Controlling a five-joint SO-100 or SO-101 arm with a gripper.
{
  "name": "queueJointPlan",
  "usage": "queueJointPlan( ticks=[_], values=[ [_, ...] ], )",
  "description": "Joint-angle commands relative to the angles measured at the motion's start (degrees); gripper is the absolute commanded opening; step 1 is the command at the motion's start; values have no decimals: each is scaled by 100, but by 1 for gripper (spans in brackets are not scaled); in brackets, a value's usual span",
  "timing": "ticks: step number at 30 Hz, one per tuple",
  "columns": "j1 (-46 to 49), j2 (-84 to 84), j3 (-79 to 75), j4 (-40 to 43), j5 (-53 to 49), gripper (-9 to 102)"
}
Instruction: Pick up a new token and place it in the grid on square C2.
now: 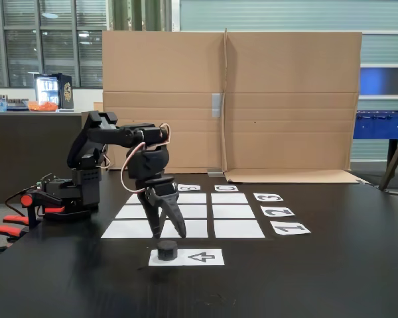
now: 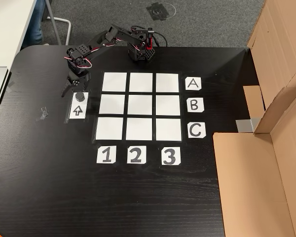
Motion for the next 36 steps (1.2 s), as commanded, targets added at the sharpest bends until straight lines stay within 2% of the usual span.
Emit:
queueJointPlan(
  ticks=[1,22,25,29,30,36],
  values=[
    [-88,9,-246,26,70,50],
    [-132,-308,-352,-26,220,48],
    [-123,-387,-439,-26,220,40],
    [-114,-492,-527,-26,264,14],
    [-114,-519,-554,-26,281,10],
    [-105,-624,-712,9,299,1]
  ],
)
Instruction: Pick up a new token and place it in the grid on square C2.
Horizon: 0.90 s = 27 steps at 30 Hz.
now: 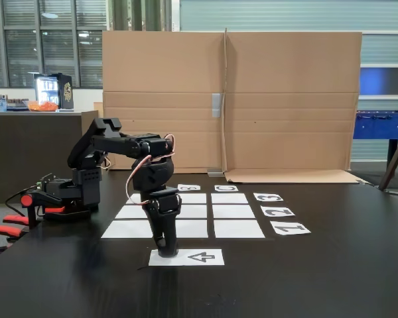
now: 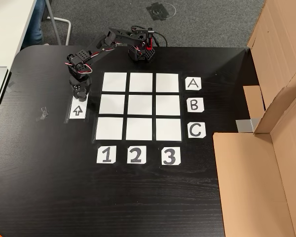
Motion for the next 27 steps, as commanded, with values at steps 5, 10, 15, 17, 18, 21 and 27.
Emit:
queueJointPlan(
  ticks=[5,10,15,17,18,21,27],
  values=[
    [9,35,-246,18,44,-1],
    [53,202,-202,53,35,-1],
    [18,677,-62,176,-18,-1],
    [-53,896,26,229,-35,-1],
    [-97,1020,97,237,-44,-1],
    [-229,1380,378,237,-53,-1],
    [-510,1951,914,237,-97,-1]
  ],
)
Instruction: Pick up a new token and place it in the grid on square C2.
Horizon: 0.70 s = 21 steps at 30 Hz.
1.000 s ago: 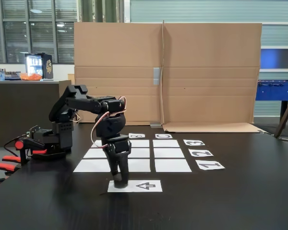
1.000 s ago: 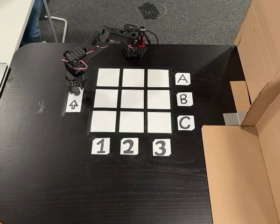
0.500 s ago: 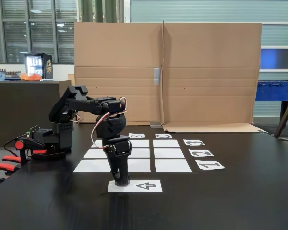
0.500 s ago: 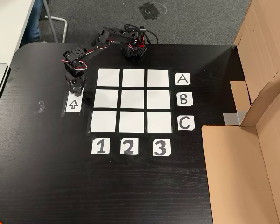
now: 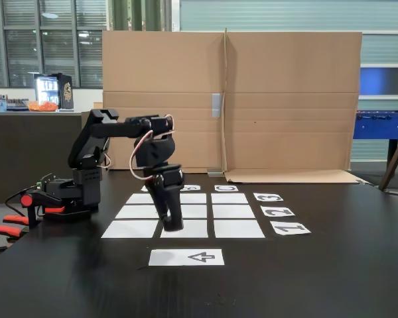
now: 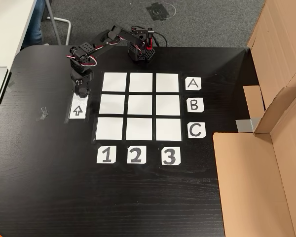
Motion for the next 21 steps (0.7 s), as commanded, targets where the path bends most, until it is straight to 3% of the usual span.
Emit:
queueJointPlan(
  ticks=[1,21],
  values=[
    [-185,642,202,44,-79,-1],
    [-1714,1978,1441,44,53,-1]
  ],
)
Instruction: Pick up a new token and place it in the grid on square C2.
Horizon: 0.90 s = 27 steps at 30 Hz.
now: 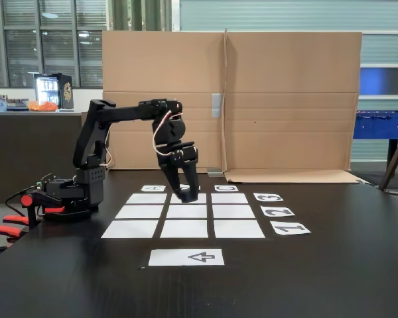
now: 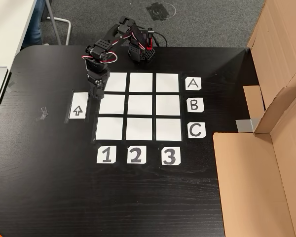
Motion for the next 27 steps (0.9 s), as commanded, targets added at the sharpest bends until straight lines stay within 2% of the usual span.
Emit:
queueJointPlan(
  ticks=[1,12,27],
  values=[
    [-334,483,62,35,149,-1],
    [-1204,642,237,-35,483,-1],
    [-1688,-9,132,-343,624,-1]
  ],
)
